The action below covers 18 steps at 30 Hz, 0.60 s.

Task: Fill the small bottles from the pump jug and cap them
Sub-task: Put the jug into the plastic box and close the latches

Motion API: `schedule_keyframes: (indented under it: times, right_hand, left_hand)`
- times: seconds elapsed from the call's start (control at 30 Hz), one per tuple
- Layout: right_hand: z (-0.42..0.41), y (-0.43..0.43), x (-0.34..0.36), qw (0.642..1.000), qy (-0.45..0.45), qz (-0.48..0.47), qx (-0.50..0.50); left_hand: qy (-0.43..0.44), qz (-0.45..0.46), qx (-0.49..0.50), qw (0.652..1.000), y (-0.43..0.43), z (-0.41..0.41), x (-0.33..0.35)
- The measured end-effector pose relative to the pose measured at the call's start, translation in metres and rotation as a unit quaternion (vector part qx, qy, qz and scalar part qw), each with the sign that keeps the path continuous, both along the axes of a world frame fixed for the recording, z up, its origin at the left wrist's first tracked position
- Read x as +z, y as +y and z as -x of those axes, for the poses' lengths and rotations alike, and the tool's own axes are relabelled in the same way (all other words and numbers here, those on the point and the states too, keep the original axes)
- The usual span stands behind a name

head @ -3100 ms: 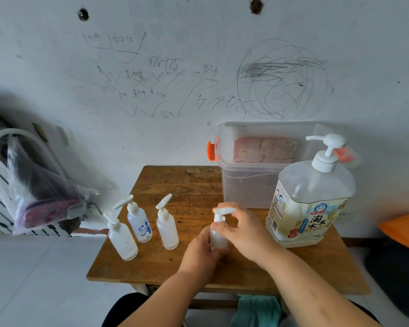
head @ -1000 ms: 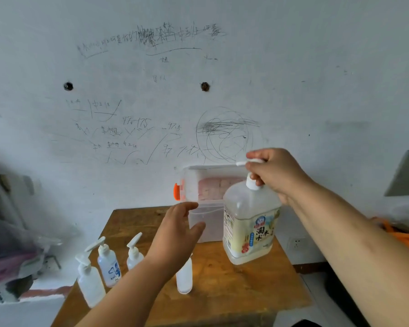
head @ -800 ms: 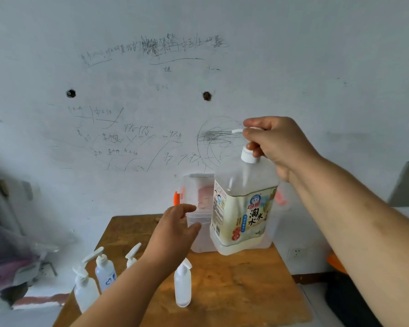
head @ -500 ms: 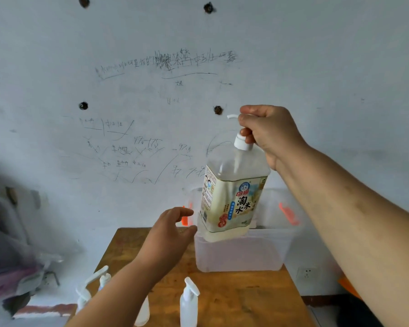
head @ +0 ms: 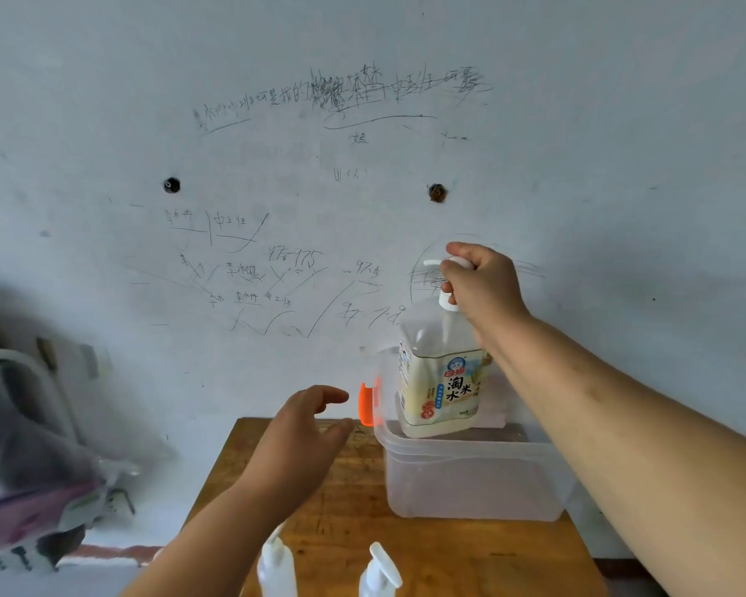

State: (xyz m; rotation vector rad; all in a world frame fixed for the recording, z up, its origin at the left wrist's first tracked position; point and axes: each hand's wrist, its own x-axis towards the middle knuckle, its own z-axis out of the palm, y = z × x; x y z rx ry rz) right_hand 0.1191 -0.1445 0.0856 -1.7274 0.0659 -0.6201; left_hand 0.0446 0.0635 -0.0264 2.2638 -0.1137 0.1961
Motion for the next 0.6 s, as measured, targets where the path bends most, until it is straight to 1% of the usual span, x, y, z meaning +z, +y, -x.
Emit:
schedule_keyframes:
  times: [0.37, 0.6]
  right_hand:
    - [-0.048, 0.005, -0.084, 0.996, 0.069, -0.058, -0.022]
    - [-0.06, 0.008, -0.102, 0.995, 0.084, -0.055, -0.022]
  left_hand:
    - [0.034, -0.022, 0.008, 0.999, 0.025, -0.019, -0.021]
    - [0.03, -0.045, 0.008, 0.999, 0.036, -0.021, -0.026]
